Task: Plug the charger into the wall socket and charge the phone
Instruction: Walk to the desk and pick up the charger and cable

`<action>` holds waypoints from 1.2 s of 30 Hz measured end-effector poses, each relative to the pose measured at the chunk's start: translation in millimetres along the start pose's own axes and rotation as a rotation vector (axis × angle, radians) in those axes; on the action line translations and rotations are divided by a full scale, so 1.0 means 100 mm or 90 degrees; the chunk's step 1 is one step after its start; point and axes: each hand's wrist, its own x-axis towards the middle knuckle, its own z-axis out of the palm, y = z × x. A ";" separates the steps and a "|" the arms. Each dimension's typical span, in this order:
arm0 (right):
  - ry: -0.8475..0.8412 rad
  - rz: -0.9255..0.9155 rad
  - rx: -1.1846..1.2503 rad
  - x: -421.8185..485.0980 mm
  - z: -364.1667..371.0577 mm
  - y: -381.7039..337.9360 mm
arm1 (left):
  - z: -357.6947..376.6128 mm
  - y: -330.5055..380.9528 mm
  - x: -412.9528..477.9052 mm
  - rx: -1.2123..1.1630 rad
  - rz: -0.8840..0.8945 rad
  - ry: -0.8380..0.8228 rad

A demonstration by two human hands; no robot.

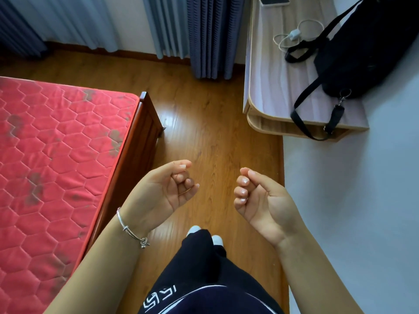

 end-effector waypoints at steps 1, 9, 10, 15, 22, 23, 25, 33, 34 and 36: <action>-0.003 0.007 -0.001 0.06 0.02 -0.03 | 0.00 0.06 0.05 0.003 0.003 0.009; 0.011 0.019 0.010 0.78 0.29 -0.37 | -0.07 0.64 0.65 0.002 0.013 0.049; 0.012 0.017 0.011 0.89 0.34 -0.41 | -0.08 0.74 0.73 0.010 0.018 0.053; 0.009 0.009 0.017 1.43 0.63 -0.64 | -0.13 1.29 1.14 0.048 0.048 0.075; 0.040 0.017 0.035 1.93 0.85 -0.86 | -0.04 1.64 1.65 0.061 0.003 0.087; 0.044 0.018 0.038 1.99 0.86 -0.91 | -0.02 1.67 1.73 0.069 -0.005 0.082; 0.059 0.019 0.044 2.11 0.89 -1.01 | 0.04 1.73 1.90 0.096 -0.022 0.078; 0.059 -0.006 0.061 2.68 0.88 -1.70 | 0.39 2.06 2.63 0.103 -0.014 0.054; 0.056 -0.011 0.070 2.74 0.88 -1.78 | 0.43 2.10 2.70 0.099 -0.012 0.058; 0.042 -0.014 0.075 2.85 0.87 -1.92 | 0.50 2.16 2.83 0.092 -0.006 0.055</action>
